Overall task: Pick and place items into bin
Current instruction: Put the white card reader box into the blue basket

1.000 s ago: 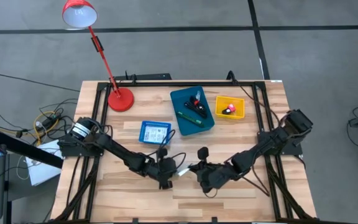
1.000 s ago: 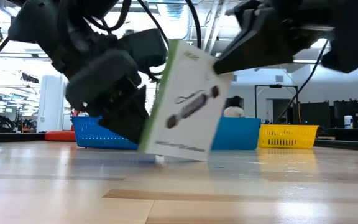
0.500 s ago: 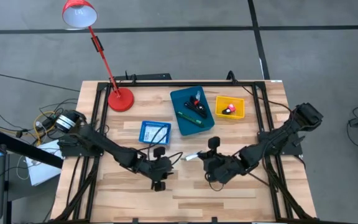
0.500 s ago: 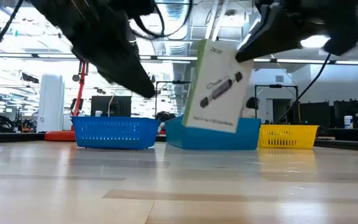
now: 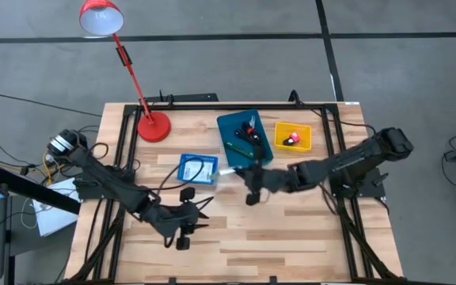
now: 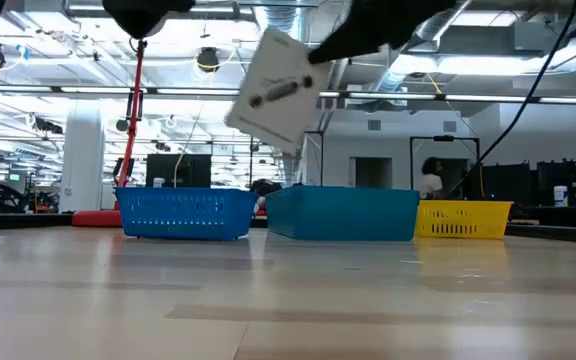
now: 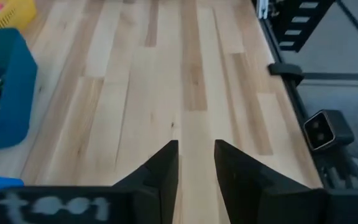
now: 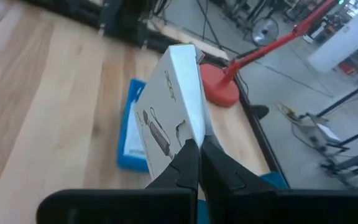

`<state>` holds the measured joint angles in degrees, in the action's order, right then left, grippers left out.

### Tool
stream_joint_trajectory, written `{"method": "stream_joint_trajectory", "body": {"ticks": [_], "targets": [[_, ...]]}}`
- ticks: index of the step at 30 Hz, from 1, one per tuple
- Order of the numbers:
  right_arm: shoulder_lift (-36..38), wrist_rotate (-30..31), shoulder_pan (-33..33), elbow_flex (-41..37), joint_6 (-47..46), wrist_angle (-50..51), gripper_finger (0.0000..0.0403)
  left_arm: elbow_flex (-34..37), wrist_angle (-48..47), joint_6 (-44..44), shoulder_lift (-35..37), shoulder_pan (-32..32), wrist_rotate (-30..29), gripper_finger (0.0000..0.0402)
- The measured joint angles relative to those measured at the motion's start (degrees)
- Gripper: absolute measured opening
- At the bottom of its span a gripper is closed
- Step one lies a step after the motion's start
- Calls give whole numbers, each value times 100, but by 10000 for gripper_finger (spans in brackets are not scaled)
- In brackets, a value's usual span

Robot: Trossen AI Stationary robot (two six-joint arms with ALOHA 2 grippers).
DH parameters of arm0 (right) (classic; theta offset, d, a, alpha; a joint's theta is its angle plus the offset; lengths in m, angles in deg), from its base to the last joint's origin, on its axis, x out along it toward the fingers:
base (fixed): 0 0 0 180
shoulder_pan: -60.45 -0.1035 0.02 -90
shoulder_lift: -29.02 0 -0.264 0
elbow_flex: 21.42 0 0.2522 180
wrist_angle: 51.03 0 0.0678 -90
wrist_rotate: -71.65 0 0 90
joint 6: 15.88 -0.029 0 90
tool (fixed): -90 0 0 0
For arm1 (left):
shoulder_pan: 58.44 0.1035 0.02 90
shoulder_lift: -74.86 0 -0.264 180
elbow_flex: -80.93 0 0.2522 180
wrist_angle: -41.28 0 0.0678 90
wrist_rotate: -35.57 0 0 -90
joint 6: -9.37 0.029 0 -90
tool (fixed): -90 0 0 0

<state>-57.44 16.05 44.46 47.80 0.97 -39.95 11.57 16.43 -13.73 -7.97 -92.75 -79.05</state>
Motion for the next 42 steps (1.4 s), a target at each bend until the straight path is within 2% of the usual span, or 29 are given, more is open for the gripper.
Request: {"method": "stream_joint_trajectory", "body": {"ticks": [9, 16, 21, 27, 42], "targets": [[-475, -1461, 1094, 428, -636, -826, 0, 4, -279, -1, 223, -267, -514, 94], [-1250, -2350, 1544, 1021, -1425, -550, 0, 4, -436, -4, 221, -301, -597, 94], [-1829, -2613, 1576, 1644, -1535, -19, 0, 5, -512, -15, 221, -304, -616, 94], [-2273, -2647, 1576, 2399, -1492, 793, 0, 4, -515, -15, 219, -301, -617, 94], [-2211, -2685, 1650, 2559, -1538, 1288, 39, 7, -494, -15, 219, -301, -627, 94]]}}
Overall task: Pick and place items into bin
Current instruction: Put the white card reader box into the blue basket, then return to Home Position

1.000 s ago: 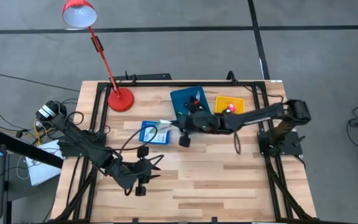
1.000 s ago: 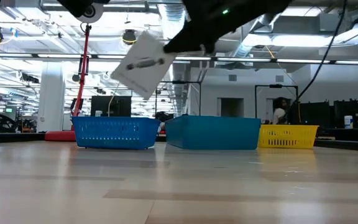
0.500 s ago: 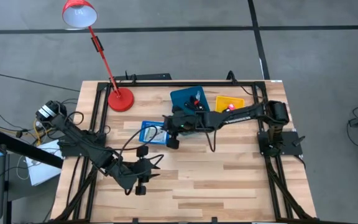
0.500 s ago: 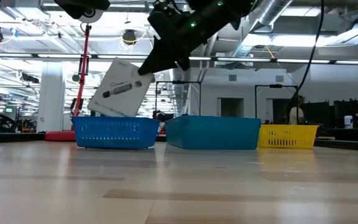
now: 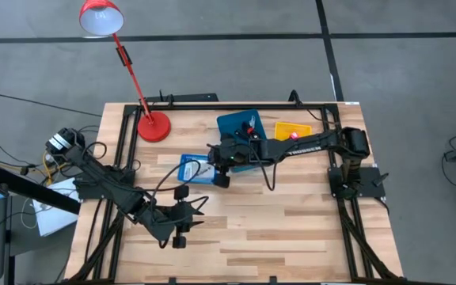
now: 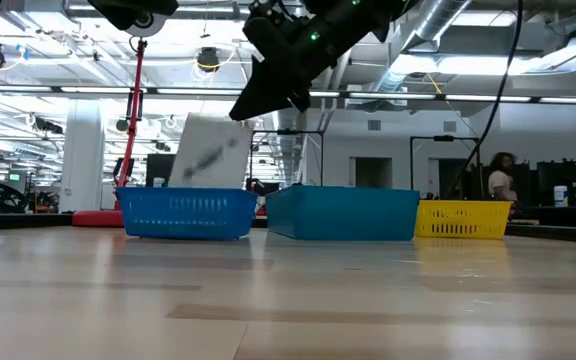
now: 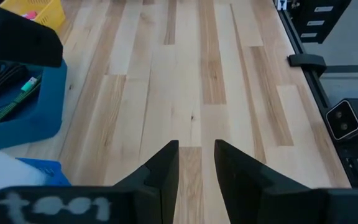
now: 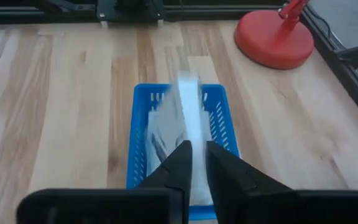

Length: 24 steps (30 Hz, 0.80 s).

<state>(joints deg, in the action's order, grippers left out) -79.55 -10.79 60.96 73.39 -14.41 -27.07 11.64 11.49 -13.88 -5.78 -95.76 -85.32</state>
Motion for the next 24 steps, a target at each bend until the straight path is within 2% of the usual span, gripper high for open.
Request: {"method": "stream_joint_trajectory", "body": {"ticks": [8, 13, 18, 24], "targets": [[0, 2, 2, 0, 0, -21, 69, 0, 2, -2, -2, 0, -26, 94], [84, 0, -52, -8, 155, 90, 72, -2, 5, 20, -2, 0, -511, 94], [519, -3, -272, -7, 200, 517, 70, 0, 55, 147, 90, -81, -1551, 94], [1492, -13, -664, -4, 208, 1844, 70, 0, 59, 358, 395, -386, -3239, 94]]}}
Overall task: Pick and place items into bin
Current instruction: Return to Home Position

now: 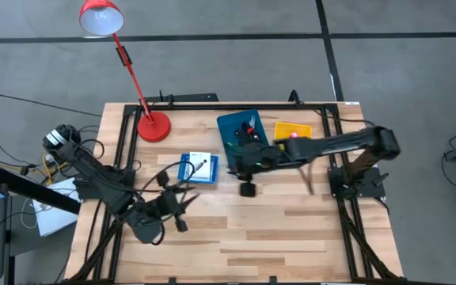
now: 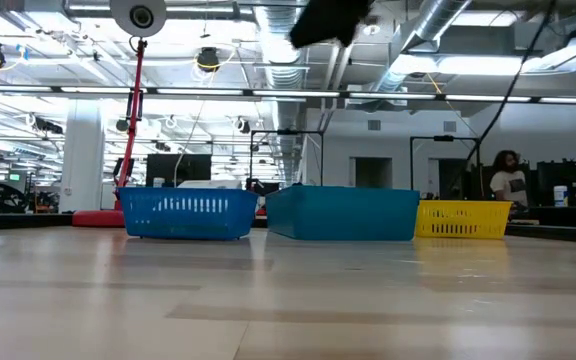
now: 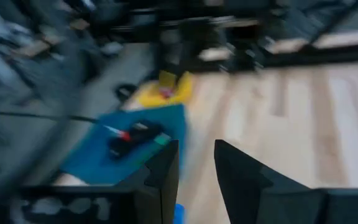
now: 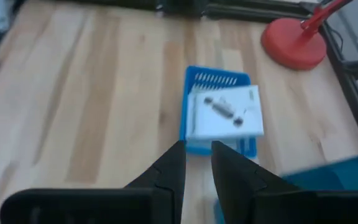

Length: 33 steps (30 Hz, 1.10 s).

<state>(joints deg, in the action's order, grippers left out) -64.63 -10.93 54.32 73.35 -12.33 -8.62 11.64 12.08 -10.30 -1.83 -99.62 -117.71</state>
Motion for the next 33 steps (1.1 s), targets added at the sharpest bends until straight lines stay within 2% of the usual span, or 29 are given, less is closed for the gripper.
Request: {"method": "stream_joint_trajectory", "body": {"ticks": [3, 5, 7, 10, 12, 17, 21, 24, 28, 33], "targets": [[569, 28, -187, 0, -3, 778, 70, 0, 193, 618, 181, -112, -510, 94], [950, 97, -279, 0, -4, 1314, 70, 0, 521, 1419, 291, -128, -319, 94], [1334, 182, -328, 0, -9, 1856, 70, 0, 1003, 2288, 412, -98, 444, 94], [1841, 161, -350, 0, -173, 2705, 70, 0, 1723, 3317, 626, 129, 2415, 94], [2115, 166, -409, 0, -542, 3156, 70, 0, 1945, 3631, 823, 362, 3434, 94], [2500, 157, -523, 0, -1290, 4050, 70, 33, 1765, 3791, 1406, 1231, 4805, 94], [2556, 191, -523, 0, -1877, 4739, 70, 46, 1611, 3649, 1701, 2216, 6186, 94], [2550, 424, -533, -50, -2204, 5083, 70, 46, 1534, 3472, 1740, 3008, 7002, 94], [2547, 490, -541, -370, -2381, 5140, 70, 46, 1265, 3235, 1669, 3884, 7668, 94], [2551, 504, -591, -722, -2965, 5254, 70, 50, 747, 3066, 1476, 4536, 8017, 94]]}}
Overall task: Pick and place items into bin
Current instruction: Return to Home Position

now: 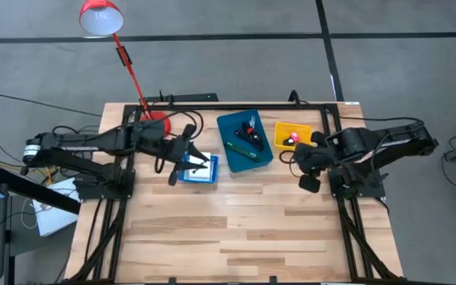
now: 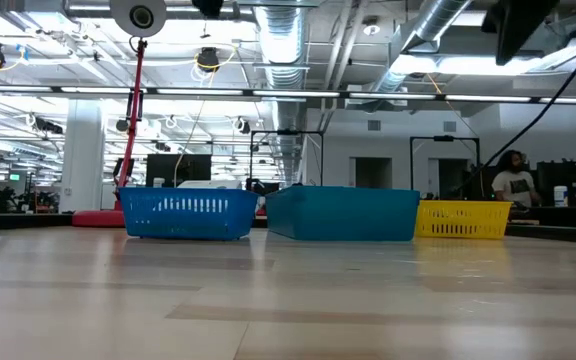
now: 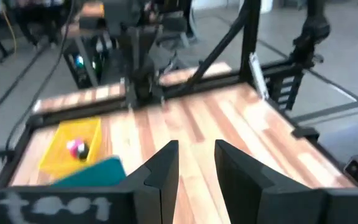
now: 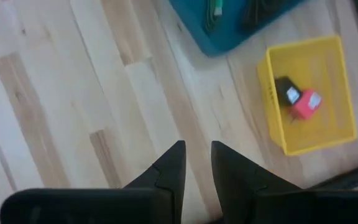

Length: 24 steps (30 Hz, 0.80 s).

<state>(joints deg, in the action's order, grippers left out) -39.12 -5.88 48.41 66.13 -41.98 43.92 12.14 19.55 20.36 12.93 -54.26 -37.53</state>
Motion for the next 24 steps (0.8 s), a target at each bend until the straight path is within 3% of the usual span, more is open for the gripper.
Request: {"method": "stream_joint_trajectory", "body": {"ticks": [5, 11, 18, 24], "targets": [[2, 1, -204, -126, -574, -114, 70, 286, 171, -14, -116, 239, 107, 94], [398, -221, -863, -130, -117, -1527, 70, 1727, 1720, -455, 213, 595, 14, 94], [1772, -489, -1338, -130, 563, -2851, 70, 3409, 3867, -1284, 874, 846, 9, 94], [3020, -333, -1455, -127, 819, -3045, 70, 4062, 4371, -1617, 1533, 842, -14, 94]]}}
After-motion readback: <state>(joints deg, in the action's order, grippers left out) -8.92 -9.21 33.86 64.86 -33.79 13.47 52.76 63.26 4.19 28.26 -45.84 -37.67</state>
